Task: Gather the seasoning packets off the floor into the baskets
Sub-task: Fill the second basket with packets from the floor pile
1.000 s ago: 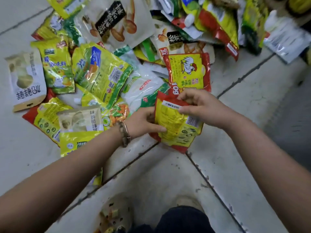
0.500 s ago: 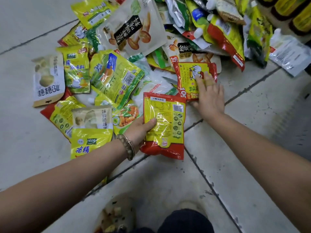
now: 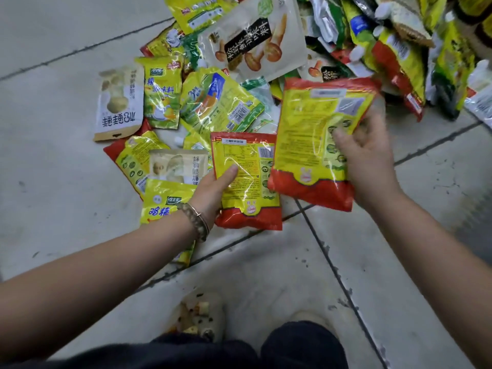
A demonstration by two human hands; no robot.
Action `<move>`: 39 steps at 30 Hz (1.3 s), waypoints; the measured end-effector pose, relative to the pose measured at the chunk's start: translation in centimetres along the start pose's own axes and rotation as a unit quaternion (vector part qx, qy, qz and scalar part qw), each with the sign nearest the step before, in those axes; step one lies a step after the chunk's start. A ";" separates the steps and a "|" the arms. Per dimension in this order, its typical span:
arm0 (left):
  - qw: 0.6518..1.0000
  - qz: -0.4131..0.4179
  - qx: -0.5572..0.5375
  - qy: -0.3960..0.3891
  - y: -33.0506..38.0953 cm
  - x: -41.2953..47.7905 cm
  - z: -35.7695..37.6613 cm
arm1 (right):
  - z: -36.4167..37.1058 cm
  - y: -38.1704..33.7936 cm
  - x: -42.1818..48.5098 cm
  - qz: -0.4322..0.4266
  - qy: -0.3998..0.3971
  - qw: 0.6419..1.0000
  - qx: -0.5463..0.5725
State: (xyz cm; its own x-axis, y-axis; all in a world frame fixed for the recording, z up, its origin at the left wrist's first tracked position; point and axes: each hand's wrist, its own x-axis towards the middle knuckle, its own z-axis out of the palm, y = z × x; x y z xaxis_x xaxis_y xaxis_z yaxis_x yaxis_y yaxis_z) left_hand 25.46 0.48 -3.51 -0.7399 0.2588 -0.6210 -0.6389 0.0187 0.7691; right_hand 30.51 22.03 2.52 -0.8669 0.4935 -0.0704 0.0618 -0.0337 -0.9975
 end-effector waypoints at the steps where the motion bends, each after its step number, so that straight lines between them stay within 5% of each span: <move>1: 1.000 -0.008 -0.018 0.007 -0.1 -0.2 -0.1 | 1.1 0.4 -0.4 0.056 -0.040 0.997 0.018; 4: 0.998 -0.017 -0.063 0.008 -0.3 -0.7 -0.6 | 4.2 1.9 -1.9 0.140 -0.124 0.982 0.031; 9: 0.998 -0.014 -0.052 0.011 -0.4 -1.9 -1.9 | 8.6 4.2 -3.2 0.170 -0.132 0.976 -0.014; 15: 0.977 0.044 -0.002 0.208 1.2 -2.0 -7.5 | 12.2 5.7 -0.9 0.116 -0.111 0.961 -0.227; 17: 0.959 0.055 -0.021 0.276 2.0 -1.9 -10.3 | 13.8 6.2 -0.7 0.112 -0.223 0.907 -0.340; 21: 0.930 0.089 -0.040 0.354 2.7 -2.4 -14.6 | 18.6 7.2 -2.7 -0.036 -0.394 0.712 -0.580; 25: 0.914 0.079 -0.046 0.396 2.0 -3.2 -16.9 | 21.4 8.6 -3.7 -0.088 -0.396 0.649 -0.643; 29: 0.909 0.063 -0.071 0.405 1.5 -3.5 -17.6 | 21.5 8.8 -3.0 -0.049 -0.398 0.665 -0.629; 32: 0.915 0.067 -0.085 0.388 1.8 -3.4 -17.5 | 19.8 8.6 -2.3 0.005 -0.376 0.767 -0.520; 36: 0.936 0.067 -0.094 0.332 2.6 -2.9 -16.7 | 16.1 7.9 -1.0 0.184 -0.196 0.948 -0.169; 39: 0.958 0.076 -0.061 0.271 2.5 -2.2 -14.9 | 14.3 8.2 -1.2 0.295 -0.013 0.950 0.103</move>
State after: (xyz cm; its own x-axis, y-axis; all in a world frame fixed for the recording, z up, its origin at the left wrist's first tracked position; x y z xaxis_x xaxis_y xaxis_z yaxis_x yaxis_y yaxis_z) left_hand 22.32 -14.38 -2.46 -0.8052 -0.2911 -0.5166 -0.5113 -0.1004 0.8535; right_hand 24.99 8.78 -5.58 -0.7239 0.3147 -0.6140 0.4442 -0.4683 -0.7638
